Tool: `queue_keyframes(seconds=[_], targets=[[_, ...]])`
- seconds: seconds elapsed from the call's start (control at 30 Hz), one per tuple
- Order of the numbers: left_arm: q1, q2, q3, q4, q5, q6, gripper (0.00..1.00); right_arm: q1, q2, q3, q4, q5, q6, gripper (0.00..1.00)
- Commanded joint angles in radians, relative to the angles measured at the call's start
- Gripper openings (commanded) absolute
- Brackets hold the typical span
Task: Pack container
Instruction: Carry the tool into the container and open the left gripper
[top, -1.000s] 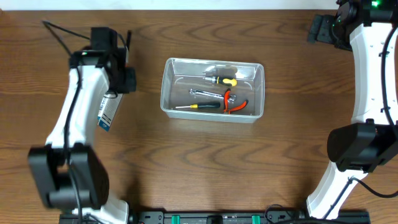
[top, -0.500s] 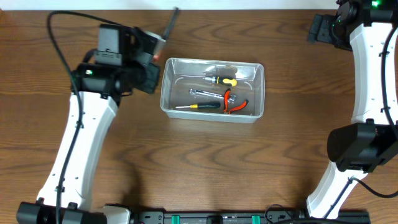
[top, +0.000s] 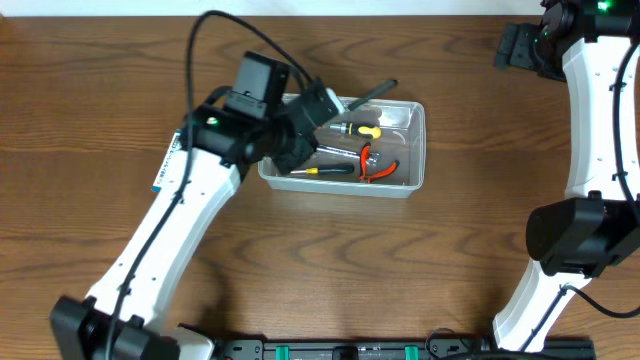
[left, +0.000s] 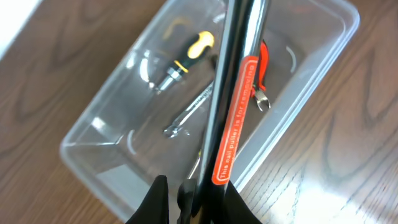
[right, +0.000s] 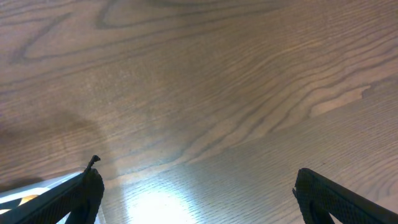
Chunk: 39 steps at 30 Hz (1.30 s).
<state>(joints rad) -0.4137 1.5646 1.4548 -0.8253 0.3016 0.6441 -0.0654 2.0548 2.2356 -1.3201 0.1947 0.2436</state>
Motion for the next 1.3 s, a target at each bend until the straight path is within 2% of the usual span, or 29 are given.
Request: queue_keyframes(seconds=[0.0,0.5,0.97,1.1,1.2,1.27], targets=[[-0.008,0.064,0.017,0.001,0.008,0.059,0.06,0.001,-0.007,0.005,-0.001,0.004,-0.013,0.99],[-0.01,0.349,0.017,0.007,-0.003,0.07,0.06,0.001,-0.007,0.005,-0.001,0.003,-0.013,0.99],[-0.01,0.458,0.017,0.008,-0.007,0.07,0.08,0.002,-0.007,0.005,-0.001,0.003,-0.013,0.99],[-0.01,0.458,0.017,0.017,-0.007,0.07,0.16,0.001,-0.007,0.005,-0.001,0.004,-0.013,0.99],[-0.01,0.457,0.017,0.021,-0.007,0.07,0.37,0.001,-0.007,0.005,-0.001,0.003,-0.013,0.99],[-0.01,0.457,0.017,0.021,-0.007,0.07,0.42,0.001,-0.007,0.005,-0.001,0.003,-0.013,0.99]])
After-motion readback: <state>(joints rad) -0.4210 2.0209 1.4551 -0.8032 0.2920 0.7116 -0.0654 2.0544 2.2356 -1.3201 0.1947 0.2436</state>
